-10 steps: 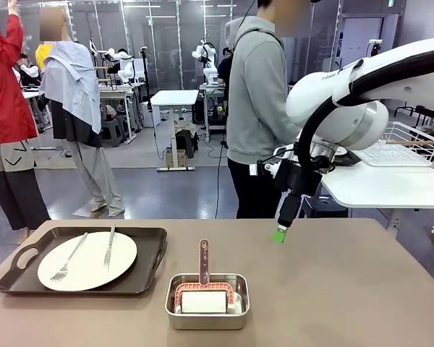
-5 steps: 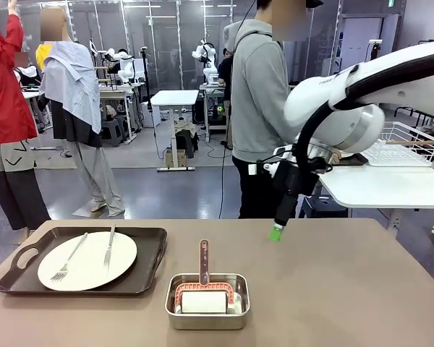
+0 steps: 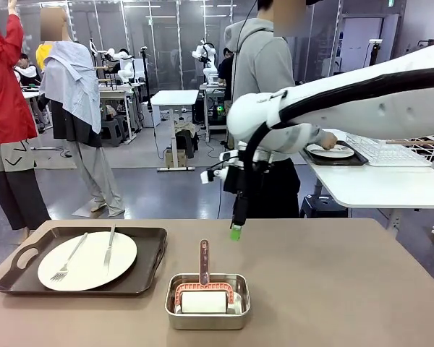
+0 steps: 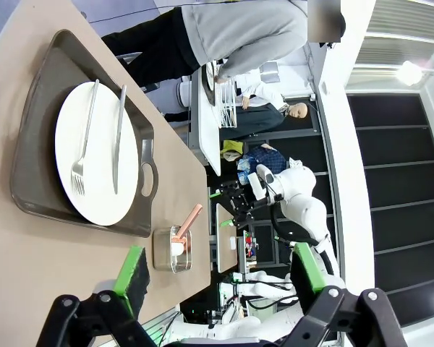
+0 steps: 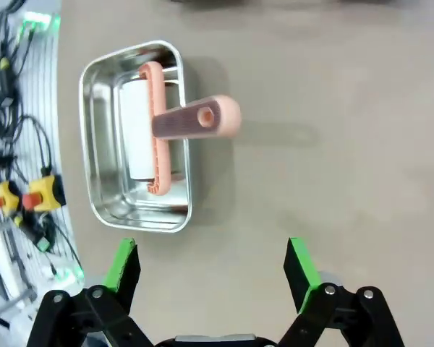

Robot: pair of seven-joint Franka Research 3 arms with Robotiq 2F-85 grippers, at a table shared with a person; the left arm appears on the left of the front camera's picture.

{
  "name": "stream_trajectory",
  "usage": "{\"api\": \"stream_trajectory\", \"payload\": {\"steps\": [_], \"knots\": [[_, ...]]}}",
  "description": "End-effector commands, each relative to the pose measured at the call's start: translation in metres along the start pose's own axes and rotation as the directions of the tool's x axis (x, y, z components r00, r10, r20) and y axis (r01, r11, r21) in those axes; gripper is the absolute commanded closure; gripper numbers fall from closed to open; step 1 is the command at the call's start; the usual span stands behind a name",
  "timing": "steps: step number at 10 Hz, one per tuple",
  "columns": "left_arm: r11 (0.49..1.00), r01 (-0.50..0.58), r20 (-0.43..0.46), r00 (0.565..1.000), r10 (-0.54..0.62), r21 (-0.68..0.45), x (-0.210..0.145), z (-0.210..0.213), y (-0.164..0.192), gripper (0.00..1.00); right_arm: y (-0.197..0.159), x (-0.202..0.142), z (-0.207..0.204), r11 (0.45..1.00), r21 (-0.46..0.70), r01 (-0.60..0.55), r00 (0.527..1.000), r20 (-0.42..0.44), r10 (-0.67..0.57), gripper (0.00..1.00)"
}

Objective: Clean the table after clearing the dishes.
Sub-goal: When the left (or right) Handle tray is removed, use the left hand (or right hand) to clean the left (or right) side of the table with the Lint Roller.

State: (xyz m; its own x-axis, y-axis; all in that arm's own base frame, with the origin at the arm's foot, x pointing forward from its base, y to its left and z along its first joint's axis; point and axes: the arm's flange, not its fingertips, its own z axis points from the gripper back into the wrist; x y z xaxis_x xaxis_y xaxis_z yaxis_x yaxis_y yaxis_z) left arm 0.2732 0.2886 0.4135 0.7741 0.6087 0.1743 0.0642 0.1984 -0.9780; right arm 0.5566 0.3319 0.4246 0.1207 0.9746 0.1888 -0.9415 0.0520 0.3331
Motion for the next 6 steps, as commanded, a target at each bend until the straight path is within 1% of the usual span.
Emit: {"api": "stream_trajectory", "payload": {"steps": [1,2,3,5,6], "knots": [[1.0,0.016,-0.012,1.0,-0.016,-0.01,0.0,0.005,0.001,0.0,-0.023,0.031,0.005,0.997,0.048,-0.062,0.99,-0.126,0.068,0.0],[1.0,0.016,-0.012,1.0,-0.016,-0.01,0.0,0.005,0.001,0.0,-0.032,0.043,0.002,0.99,0.088,-0.113,0.983,-0.137,0.125,0.0],[1.0,0.016,-0.012,1.0,-0.016,-0.01,0.0,0.005,0.001,0.0,-0.038,0.057,-0.001,0.984,0.119,-0.136,0.974,-0.164,0.154,0.0],[1.0,0.016,-0.012,1.0,-0.016,-0.01,0.0,0.005,0.001,0.0,-0.047,0.082,-0.012,0.98,0.144,-0.136,0.964,-0.211,0.164,0.0],[1.0,0.016,-0.012,1.0,-0.016,-0.01,0.0,0.005,0.001,0.0,-0.055,0.091,-0.022,0.976,0.182,-0.121,0.959,-0.234,0.162,0.0]]}}
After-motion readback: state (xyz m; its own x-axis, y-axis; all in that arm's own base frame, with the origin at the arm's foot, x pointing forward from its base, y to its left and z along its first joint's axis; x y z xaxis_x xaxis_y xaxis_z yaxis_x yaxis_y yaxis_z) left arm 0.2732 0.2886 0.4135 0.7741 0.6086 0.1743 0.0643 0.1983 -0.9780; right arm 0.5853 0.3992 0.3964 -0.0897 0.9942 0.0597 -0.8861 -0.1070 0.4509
